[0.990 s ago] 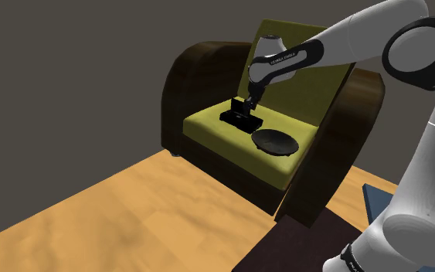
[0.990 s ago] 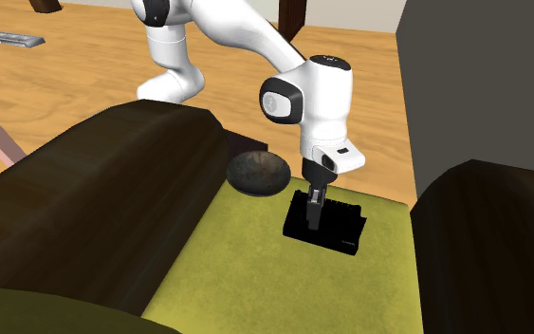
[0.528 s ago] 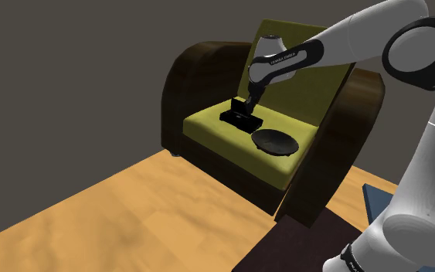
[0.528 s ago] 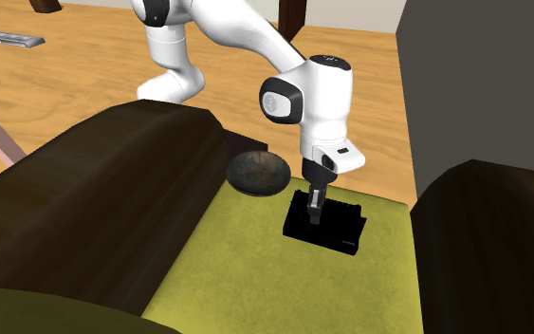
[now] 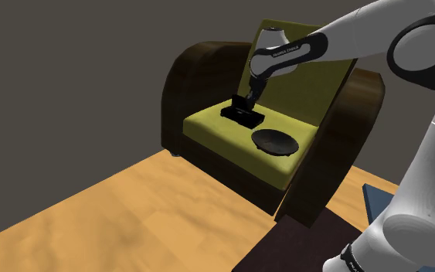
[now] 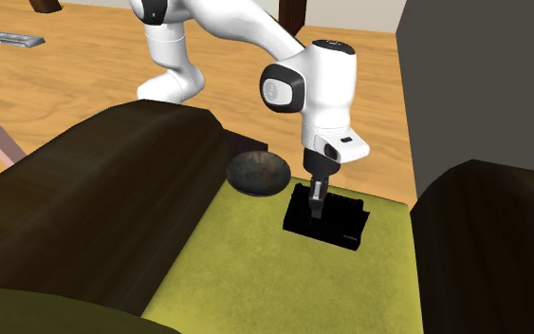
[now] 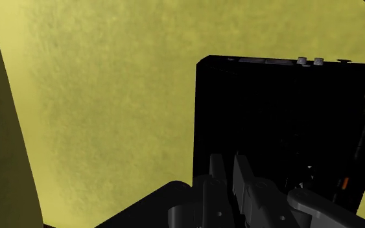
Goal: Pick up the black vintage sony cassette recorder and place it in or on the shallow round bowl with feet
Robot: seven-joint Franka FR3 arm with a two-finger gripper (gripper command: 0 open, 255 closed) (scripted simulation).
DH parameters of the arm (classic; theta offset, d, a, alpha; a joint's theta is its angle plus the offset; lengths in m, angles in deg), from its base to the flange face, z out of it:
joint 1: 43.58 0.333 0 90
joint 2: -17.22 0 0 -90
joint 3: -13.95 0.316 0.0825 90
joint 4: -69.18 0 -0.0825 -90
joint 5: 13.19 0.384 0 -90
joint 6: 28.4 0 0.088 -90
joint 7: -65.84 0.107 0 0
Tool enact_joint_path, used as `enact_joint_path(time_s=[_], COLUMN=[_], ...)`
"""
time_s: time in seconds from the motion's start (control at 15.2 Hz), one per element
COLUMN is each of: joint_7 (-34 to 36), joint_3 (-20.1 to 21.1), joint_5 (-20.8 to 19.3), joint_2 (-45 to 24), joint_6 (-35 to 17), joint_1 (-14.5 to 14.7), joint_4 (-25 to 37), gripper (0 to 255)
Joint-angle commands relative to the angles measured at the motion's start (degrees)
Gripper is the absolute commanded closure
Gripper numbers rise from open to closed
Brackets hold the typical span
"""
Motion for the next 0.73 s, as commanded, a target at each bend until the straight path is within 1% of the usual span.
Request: enact_joint_path(time_s=[0.0,0.66], joint_7=[-0.2,-1.4], joint_3=[0.0,0.1], joint_5=[0.1,0.5], joint_2=[0.6,2.3], joint_6=[1.4,8.6], joint_1=[0.0,0.1], joint_4=[0.9,6.5], gripper=[255,255])
